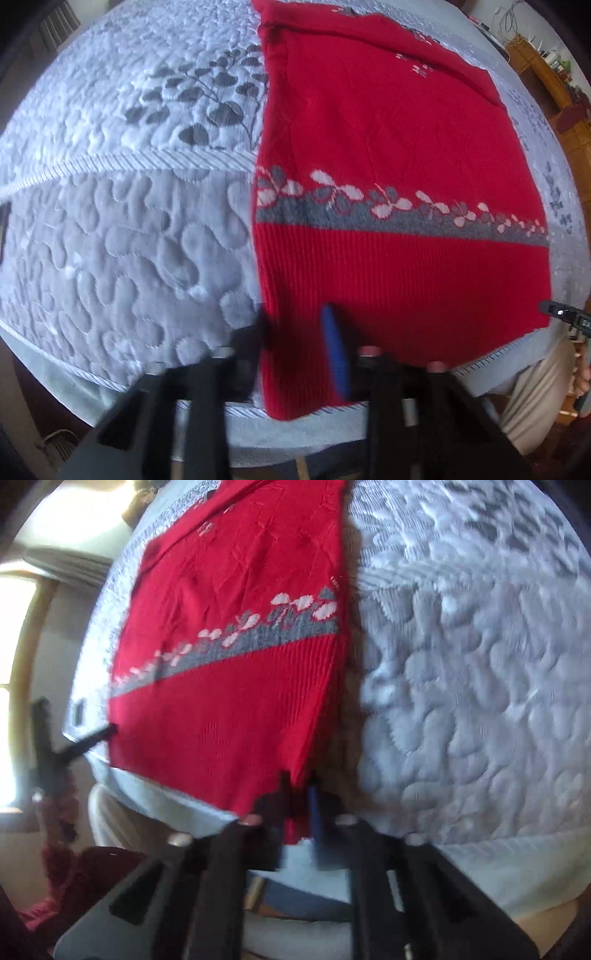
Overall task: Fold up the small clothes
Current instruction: 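Release the sweater and move both tools toward the hem, then grasp the ribbed hem with both grippers and lift it toward the collar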
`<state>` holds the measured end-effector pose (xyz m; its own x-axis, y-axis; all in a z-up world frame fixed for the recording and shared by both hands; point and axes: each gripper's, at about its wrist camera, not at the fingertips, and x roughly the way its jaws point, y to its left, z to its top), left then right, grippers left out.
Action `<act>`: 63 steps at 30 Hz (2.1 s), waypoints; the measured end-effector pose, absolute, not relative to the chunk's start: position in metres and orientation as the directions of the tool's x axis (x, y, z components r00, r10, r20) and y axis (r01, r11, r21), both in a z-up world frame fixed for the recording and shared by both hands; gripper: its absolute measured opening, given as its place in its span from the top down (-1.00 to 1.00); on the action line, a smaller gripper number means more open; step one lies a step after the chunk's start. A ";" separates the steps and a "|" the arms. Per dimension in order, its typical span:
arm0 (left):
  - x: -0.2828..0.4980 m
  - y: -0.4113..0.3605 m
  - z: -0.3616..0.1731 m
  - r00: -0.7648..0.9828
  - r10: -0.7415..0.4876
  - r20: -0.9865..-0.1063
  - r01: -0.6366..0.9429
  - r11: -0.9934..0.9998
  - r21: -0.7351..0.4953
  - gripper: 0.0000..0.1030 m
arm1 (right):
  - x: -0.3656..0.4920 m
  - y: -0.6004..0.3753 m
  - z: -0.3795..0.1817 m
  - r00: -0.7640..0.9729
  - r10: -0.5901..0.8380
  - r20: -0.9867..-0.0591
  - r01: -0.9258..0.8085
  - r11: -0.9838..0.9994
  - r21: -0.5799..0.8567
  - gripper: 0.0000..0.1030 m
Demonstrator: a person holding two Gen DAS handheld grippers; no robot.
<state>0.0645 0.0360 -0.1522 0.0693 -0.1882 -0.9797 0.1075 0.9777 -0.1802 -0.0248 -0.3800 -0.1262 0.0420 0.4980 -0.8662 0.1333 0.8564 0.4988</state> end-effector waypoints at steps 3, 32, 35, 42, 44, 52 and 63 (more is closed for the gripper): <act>0.054 0.044 -0.144 0.093 -0.207 -0.974 0.065 0.977 -0.202 0.89 | -0.028 -0.382 -0.112 0.078 0.511 -0.856 0.131 0.846 0.517 0.88; 0.010 0.062 -0.144 0.099 -0.203 -0.974 0.137 0.973 -0.188 -0.05 | -0.043 -0.391 -0.111 0.051 0.444 -0.895 0.102 0.889 0.447 0.29; 0.014 0.055 -0.148 0.094 -0.201 -0.975 0.143 0.972 -0.187 -0.10 | -0.046 -0.390 -0.116 0.040 0.448 -0.893 0.107 0.887 0.449 0.26; 0.021 0.056 -0.151 0.078 -0.248 -0.966 0.090 0.966 -0.241 0.79 | -0.045 -0.379 -0.127 0.012 0.501 -0.865 0.099 0.861 0.500 0.81; 0.022 0.061 -0.152 0.069 -0.281 -0.957 0.071 0.958 -0.277 0.84 | -0.044 -0.377 -0.127 0.013 0.511 -0.859 0.098 0.855 0.510 0.89; 0.034 0.086 -0.124 0.102 -0.397 -0.912 0.020 0.918 -0.397 0.85 | -0.032 -0.397 -0.099 0.098 0.647 -0.756 0.133 0.744 0.655 0.91; 0.142 0.076 -0.092 0.176 -0.370 -0.912 0.048 0.929 -0.367 0.85 | 0.084 -0.419 -0.060 0.139 0.540 -0.830 0.097 0.827 0.554 0.92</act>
<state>0.1423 0.0757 -0.0922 0.1764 -0.3698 -0.9122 0.0485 0.9289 -0.3672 0.0835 -0.4185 -0.0599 0.1394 0.5402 -0.8299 0.0970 0.8266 0.5544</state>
